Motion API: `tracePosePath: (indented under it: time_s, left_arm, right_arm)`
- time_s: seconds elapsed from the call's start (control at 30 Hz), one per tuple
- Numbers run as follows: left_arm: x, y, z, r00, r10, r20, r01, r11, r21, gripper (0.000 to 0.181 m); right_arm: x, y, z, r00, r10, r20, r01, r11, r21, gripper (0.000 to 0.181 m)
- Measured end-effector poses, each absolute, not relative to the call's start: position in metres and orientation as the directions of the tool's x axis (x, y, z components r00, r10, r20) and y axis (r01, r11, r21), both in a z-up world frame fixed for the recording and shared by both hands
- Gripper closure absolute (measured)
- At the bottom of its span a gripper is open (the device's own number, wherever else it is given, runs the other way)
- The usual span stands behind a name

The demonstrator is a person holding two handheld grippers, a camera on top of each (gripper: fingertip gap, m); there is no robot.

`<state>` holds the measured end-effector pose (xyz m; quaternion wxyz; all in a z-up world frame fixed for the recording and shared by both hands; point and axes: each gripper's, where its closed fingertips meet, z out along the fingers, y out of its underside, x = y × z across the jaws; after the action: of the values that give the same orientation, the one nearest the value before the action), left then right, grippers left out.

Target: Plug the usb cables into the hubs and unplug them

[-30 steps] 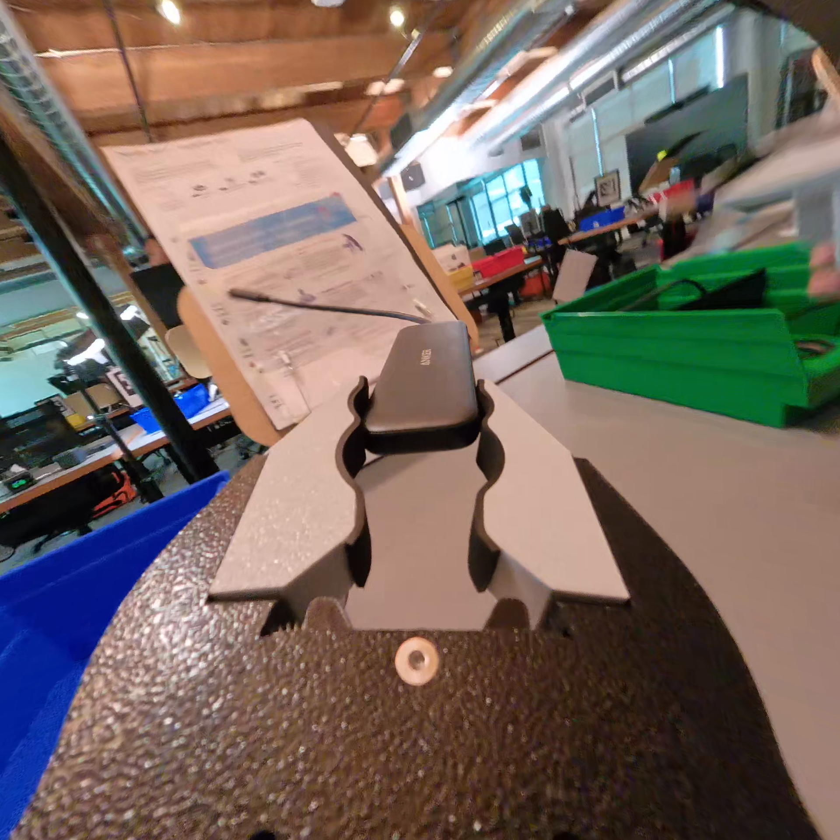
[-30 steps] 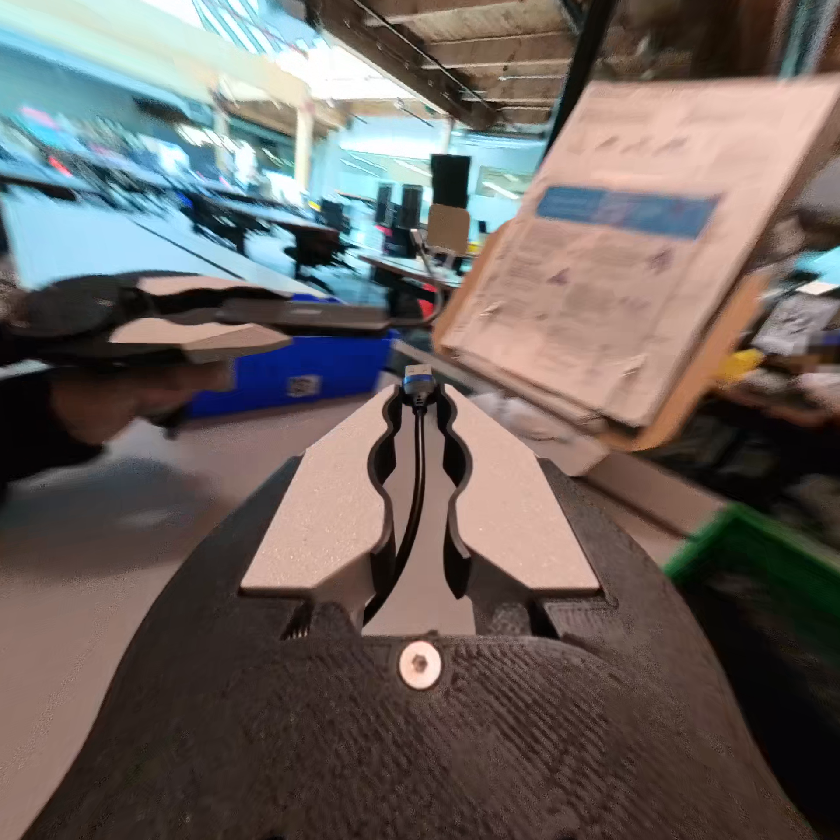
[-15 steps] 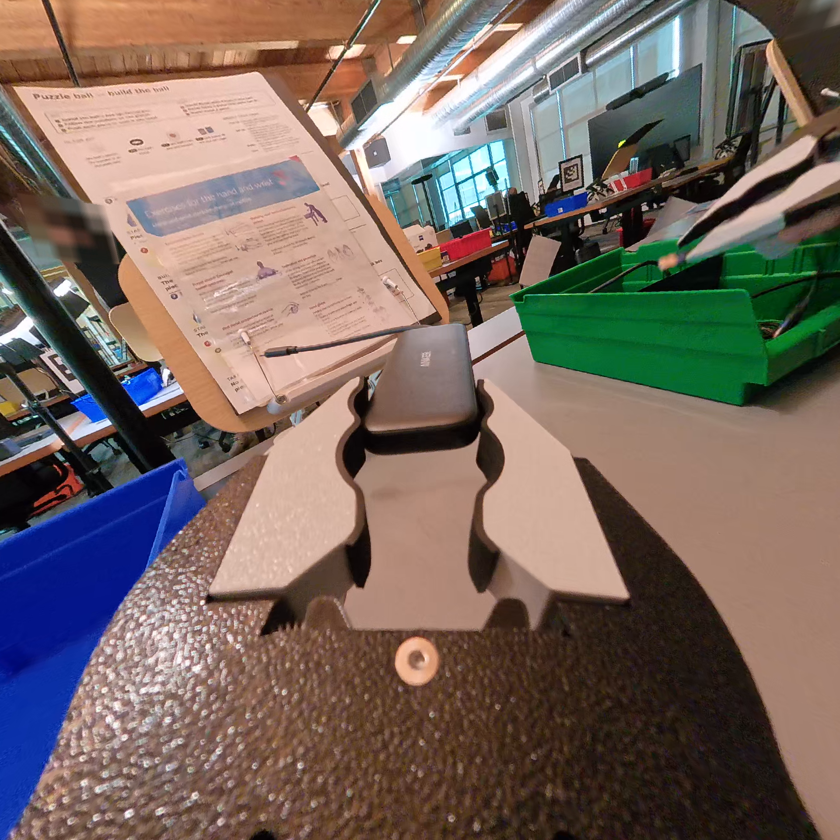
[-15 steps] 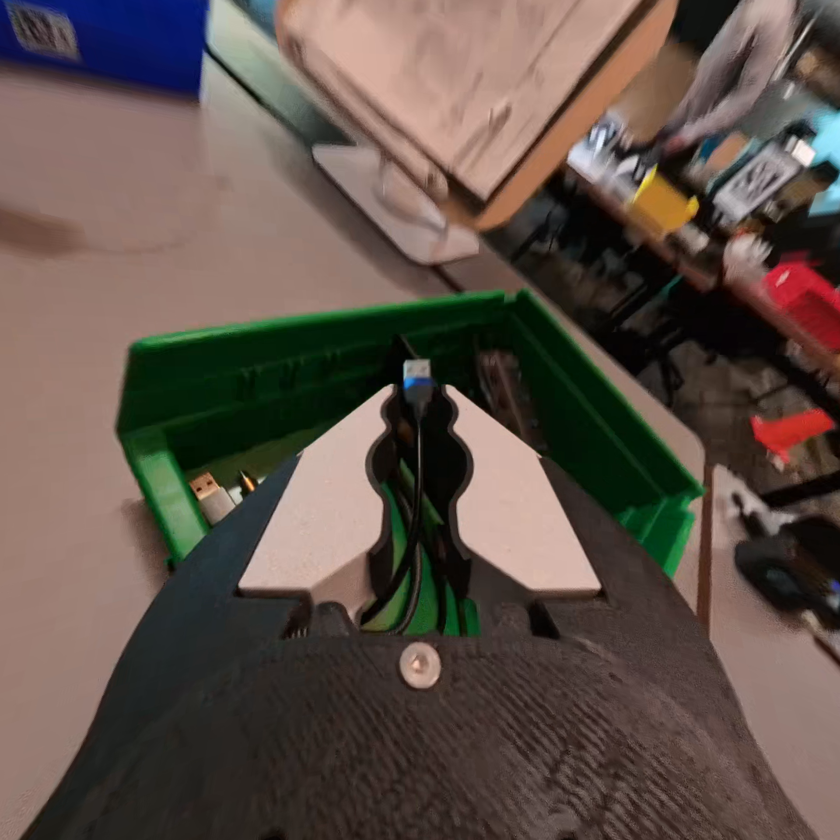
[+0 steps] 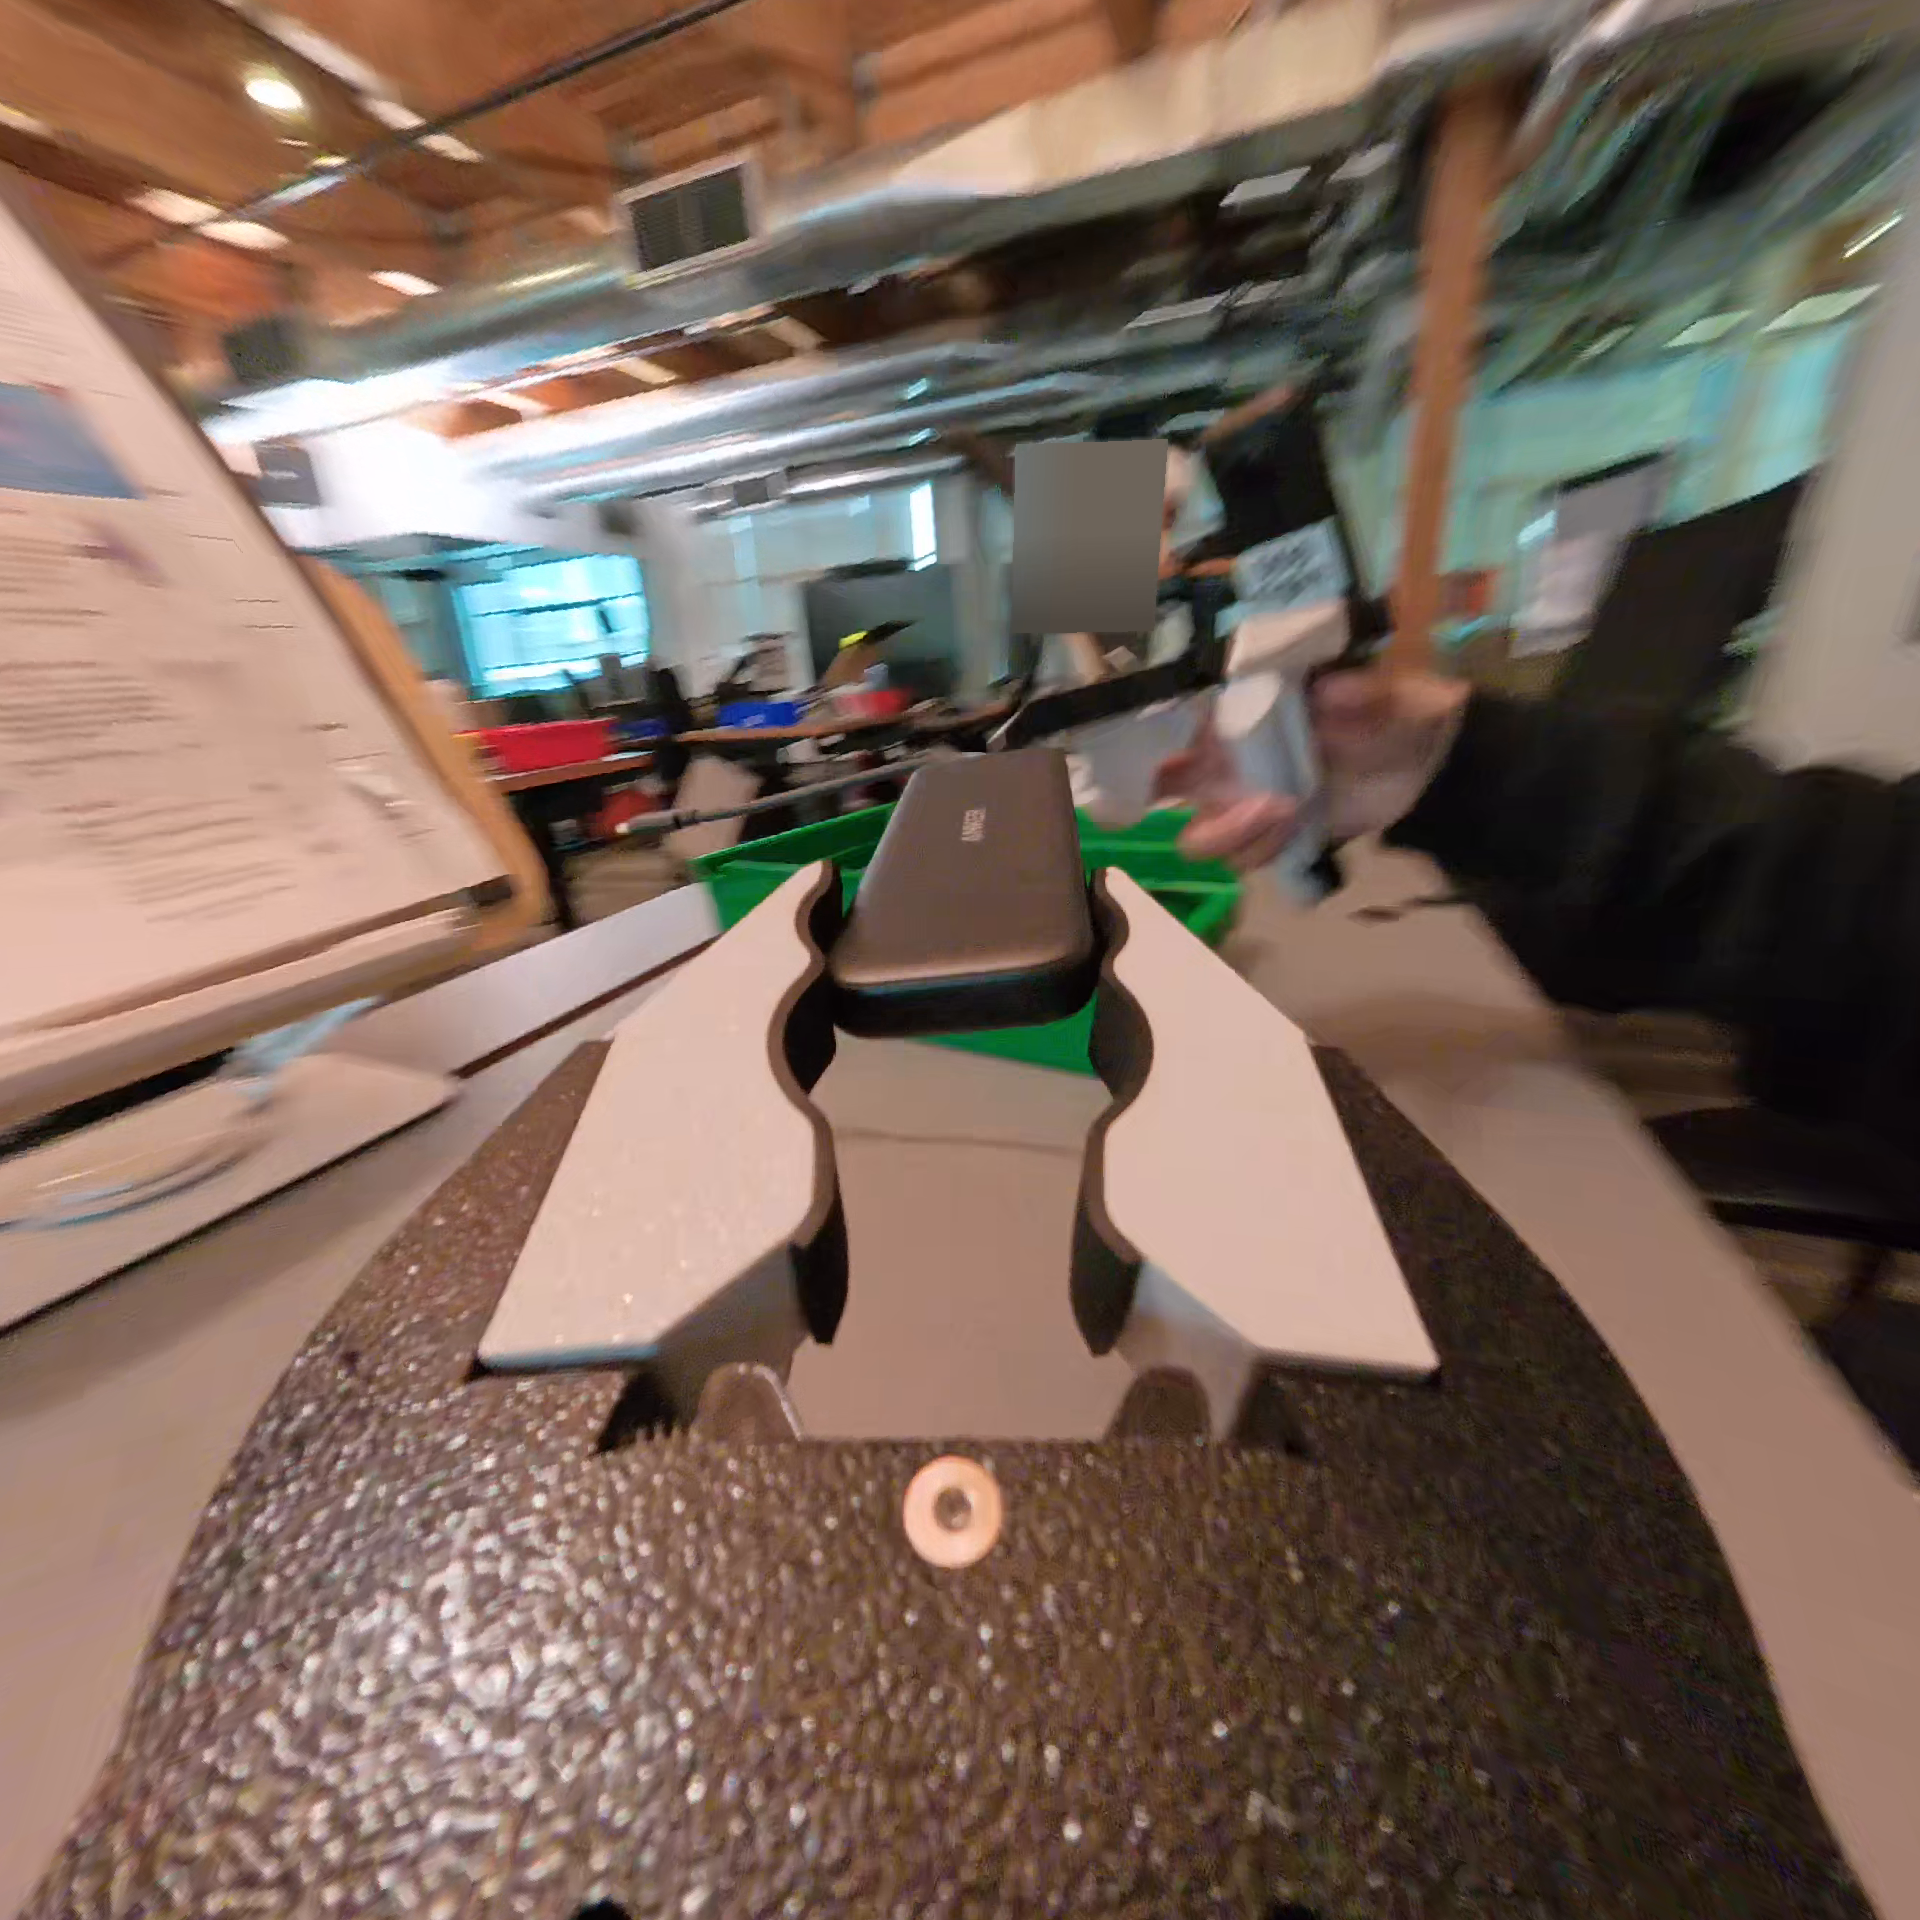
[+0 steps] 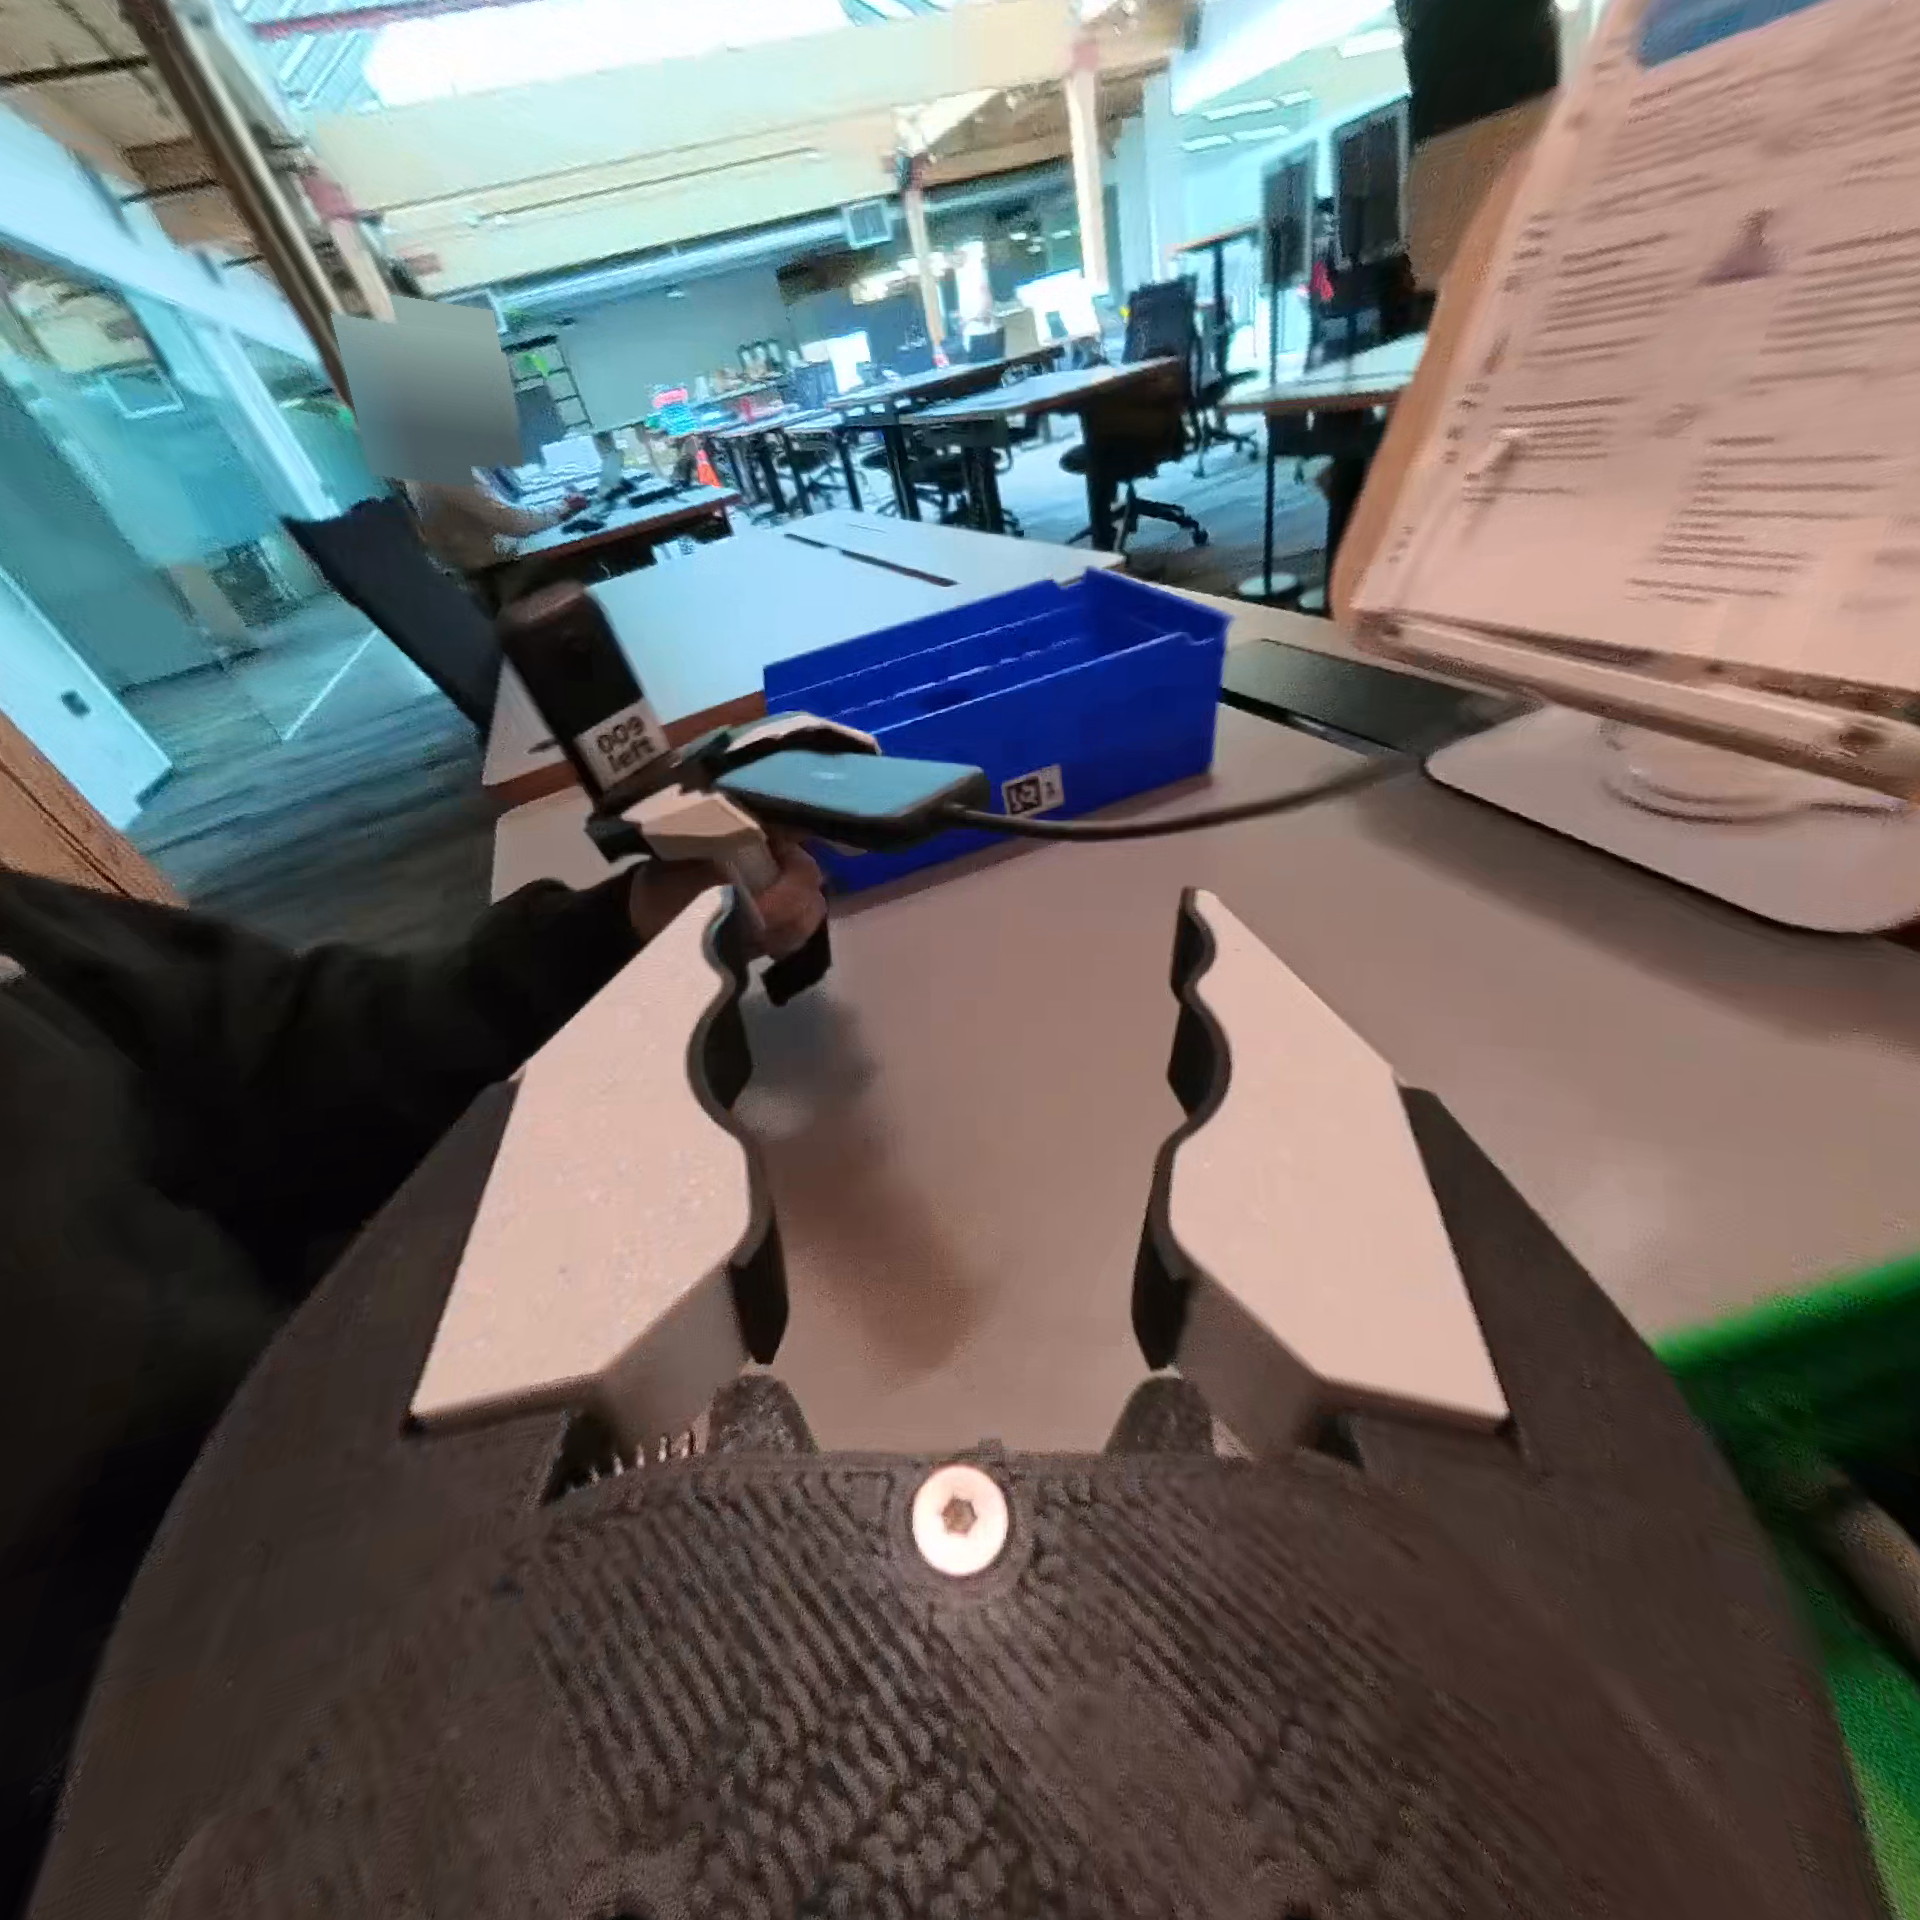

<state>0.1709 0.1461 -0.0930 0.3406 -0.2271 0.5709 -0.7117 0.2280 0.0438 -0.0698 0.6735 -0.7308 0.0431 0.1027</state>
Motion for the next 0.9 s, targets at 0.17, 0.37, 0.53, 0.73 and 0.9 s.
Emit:
tracePosePath:
  time_s: [0.17, 0.37, 0.53, 0.73, 0.9]
  left_arm:
    - [0.162, 0.142, -0.094, -0.740, -0.671, -0.033, 0.189, -0.161, -0.969, 0.136]
    - [0.167, 0.138, -0.115, -0.720, -0.680, -0.138, 0.170, 0.019, -0.985, 0.136]
    - [0.146, 0.109, -0.117, -0.821, -0.536, -0.198, 0.220, 0.023, -0.975, 0.136]
    - [0.142, 0.105, -0.120, -0.833, -0.510, -0.213, 0.219, 0.049, -0.975, 0.137]
    - [0.135, 0.108, -0.106, -0.846, -0.497, -0.191, 0.240, -0.036, -0.970, 0.137]
  right_arm:
    - [0.199, 0.070, -0.077, 0.995, -0.021, 0.093, 0.090, -0.102, -0.991, 0.083]
    - [0.175, 0.063, -0.025, 0.965, 0.009, 0.261, 0.261, -0.002, -0.965, 0.090]
    - [0.154, 0.087, -0.084, 0.937, 0.286, 0.202, 0.270, -0.225, -0.936, 0.109]
    - [0.153, 0.100, -0.133, 0.929, 0.354, 0.106, 0.250, -0.393, -0.885, 0.110]
    - [0.144, 0.112, -0.152, 0.906, 0.408, 0.117, 0.292, -0.400, -0.869, 0.121]
